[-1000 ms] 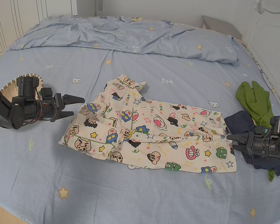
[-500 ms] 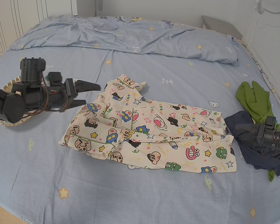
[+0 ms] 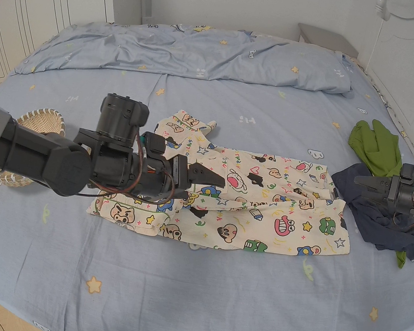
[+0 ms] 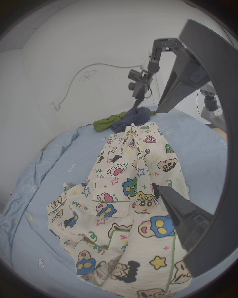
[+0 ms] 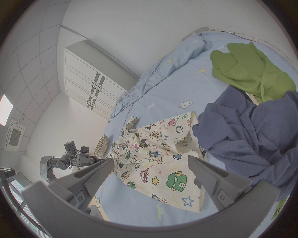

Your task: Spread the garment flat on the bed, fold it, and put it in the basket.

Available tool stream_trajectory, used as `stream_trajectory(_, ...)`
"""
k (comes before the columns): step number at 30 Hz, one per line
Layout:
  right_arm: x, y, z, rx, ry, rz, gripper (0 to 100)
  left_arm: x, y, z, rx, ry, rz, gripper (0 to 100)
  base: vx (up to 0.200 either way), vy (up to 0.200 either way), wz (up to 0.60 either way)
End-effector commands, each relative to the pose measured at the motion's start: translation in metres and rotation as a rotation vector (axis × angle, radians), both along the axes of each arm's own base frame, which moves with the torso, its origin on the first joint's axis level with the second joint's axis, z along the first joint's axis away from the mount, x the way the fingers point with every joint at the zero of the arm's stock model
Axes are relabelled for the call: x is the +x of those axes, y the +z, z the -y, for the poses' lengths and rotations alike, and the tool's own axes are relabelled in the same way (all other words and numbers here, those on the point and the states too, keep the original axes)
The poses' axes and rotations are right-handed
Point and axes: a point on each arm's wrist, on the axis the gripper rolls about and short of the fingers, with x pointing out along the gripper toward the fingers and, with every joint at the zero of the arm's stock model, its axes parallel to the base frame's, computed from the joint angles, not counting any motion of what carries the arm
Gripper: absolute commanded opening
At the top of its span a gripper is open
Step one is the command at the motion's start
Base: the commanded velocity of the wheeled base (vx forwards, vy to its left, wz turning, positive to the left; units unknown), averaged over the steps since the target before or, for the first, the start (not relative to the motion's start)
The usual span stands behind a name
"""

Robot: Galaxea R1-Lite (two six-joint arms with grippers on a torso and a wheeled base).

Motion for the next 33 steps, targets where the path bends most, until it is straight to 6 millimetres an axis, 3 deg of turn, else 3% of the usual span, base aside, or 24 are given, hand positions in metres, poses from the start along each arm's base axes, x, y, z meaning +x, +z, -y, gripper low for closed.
stream_trajectory(1,-0.005,0.005,-0.003,-0.004,0.005,0.02,100,0.003,-0.029,0.027,0.066,-0.014,-0.036,100,0.0,0.0,0.0)
stream_trajectory(6,-0.004,0.003,-0.005,-0.004,0.012,0.017,100,0.004,-0.04,0.044,0.089,-0.026,-0.045,100,0.0,0.0,0.0)
stream_trajectory(15,-0.003,0.003,-0.005,-0.008,0.004,0.018,100,0.017,-0.058,0.05,0.122,0.009,-0.059,100,0.0,0.0,0.0)
stream_trajectory(22,-0.004,0.004,-0.005,-0.011,0.0,0.023,100,0.025,-0.051,0.051,0.108,0.038,-0.029,100,0.0,0.0,0.0)
stream_trajectory(33,-0.004,0.005,-0.003,-0.014,-0.006,0.037,100,0.04,-0.055,0.056,0.107,0.094,-0.001,100,0.0,0.0,0.0)
